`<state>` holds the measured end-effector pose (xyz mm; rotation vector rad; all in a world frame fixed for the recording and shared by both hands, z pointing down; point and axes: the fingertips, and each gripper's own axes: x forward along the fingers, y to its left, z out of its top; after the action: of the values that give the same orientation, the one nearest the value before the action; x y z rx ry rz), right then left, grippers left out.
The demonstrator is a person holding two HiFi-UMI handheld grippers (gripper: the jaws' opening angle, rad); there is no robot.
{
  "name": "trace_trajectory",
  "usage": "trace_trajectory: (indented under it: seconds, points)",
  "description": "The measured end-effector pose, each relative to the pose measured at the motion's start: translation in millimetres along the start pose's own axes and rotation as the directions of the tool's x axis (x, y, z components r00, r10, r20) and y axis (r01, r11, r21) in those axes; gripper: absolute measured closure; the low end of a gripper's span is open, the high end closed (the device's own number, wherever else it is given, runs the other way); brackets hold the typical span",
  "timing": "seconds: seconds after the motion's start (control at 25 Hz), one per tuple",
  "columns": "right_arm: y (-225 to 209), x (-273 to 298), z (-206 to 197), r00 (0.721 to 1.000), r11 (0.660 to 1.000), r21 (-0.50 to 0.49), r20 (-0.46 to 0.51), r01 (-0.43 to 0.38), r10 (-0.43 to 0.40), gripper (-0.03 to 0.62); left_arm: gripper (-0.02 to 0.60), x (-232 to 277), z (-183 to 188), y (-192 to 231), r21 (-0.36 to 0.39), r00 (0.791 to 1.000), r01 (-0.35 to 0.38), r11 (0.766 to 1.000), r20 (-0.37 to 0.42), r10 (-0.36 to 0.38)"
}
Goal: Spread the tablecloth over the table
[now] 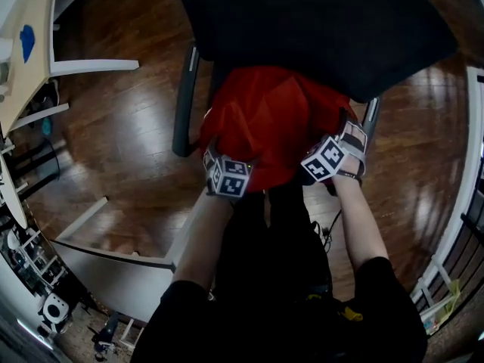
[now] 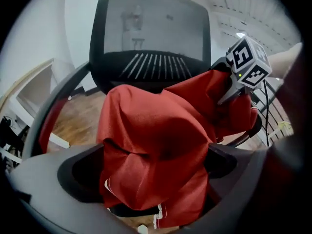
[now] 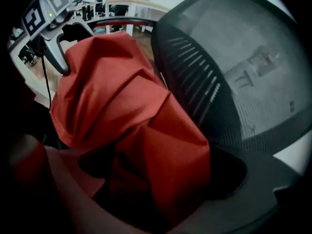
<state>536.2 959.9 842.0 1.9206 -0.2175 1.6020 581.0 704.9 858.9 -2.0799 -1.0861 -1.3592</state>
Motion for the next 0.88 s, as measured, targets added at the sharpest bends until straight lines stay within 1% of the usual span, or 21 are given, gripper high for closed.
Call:
trace_trajectory:
  seconds: [0.08, 0.2, 0.32, 0.4, 0.48, 0.52, 0.56, 0.64, 0.76, 0.8, 0.84, 0.88]
  points:
    - [1.6, 12.2, 8.3, 0.999, 0.999, -0.021, -0.018, -0.031, 0.031, 0.026, -0.034, 13.5, -7.8, -2.7, 0.002, 0.999, 0.016, 1.0, -0.046, -0.016]
    - [14.4, 39.1, 10.1, 0.996, 0.996, -0.03, -0.051, -0.079, 0.077, 0.026, -0.034, 35.9, -23.9, -4.5, 0.02, 0.993, 0.028, 0.999, -0.117, -0.025]
    - [34.1, 75.4, -5.9, 0.984, 0.991, -0.044, -0.128, -0.13, 0.123, 0.026, -0.034, 63.9, -48.5, -5.8, 0.006, 0.981, 0.035, 0.999, -0.193, -0.033]
    - [48.7, 95.7, -21.2, 0.972, 0.985, -0.037, -0.177, -0.166, 0.157, 0.029, -0.034, 75.0, -56.0, -8.8, 0.009, 0.973, 0.039, 0.999, -0.226, -0.036]
    - [62.2, 109.1, -27.5, 0.964, 0.979, -0.026, -0.183, -0.202, 0.194, 0.098, -0.034, 83.9, -56.9, -12.7, 0.012, 0.969, 0.048, 0.999, -0.242, -0.044]
    - [67.9, 113.5, -27.4, 0.962, 0.976, -0.028, -0.173, -0.217, 0.209, 0.142, -0.034, 90.1, -60.0, -14.4, 0.011, 0.967, 0.049, 0.999, -0.249, -0.045]
    - [72.3, 116.5, -26.3, 0.962, 0.973, -0.034, -0.162, -0.23, 0.222, 0.172, -0.034, 96.6, -63.9, -15.9, 0.008, 0.966, 0.046, 0.999, -0.254, -0.042]
    - [77.4, 119.4, -25.0, 0.959, 0.967, -0.049, -0.15, -0.251, 0.241, 0.202, -0.032, 108.0, -70.3, -18.0, 0.003, 0.964, 0.03, 1.0, -0.265, -0.029]
    - [81.1, 121.2, -24.6, 0.952, 0.961, -0.053, -0.161, -0.273, 0.262, 0.224, -0.031, 118.7, -74.4, -16.6, 0.012, 0.96, -0.009, 1.0, -0.279, 0.012]
    - [82.0, 121.0, -23.8, 0.95, 0.959, -0.056, -0.167, -0.277, 0.265, 0.241, -0.015, 120.6, -74.4, -15.6, 0.021, 0.96, -0.021, 1.0, -0.28, 0.026]
    - [82.9, 119.7, -22.8, 0.949, 0.958, -0.06, -0.171, -0.279, 0.266, 0.276, 0.018, 121.4, -74.0, -14.9, 0.03, 0.96, -0.028, 0.999, -0.279, 0.036]
    - [83.6, 117.2, -21.5, 0.949, 0.958, -0.062, -0.172, -0.28, 0.266, 0.325, 0.067, 120.7, -73.5, -14.7, 0.036, 0.959, -0.031, 0.999, -0.28, 0.039]
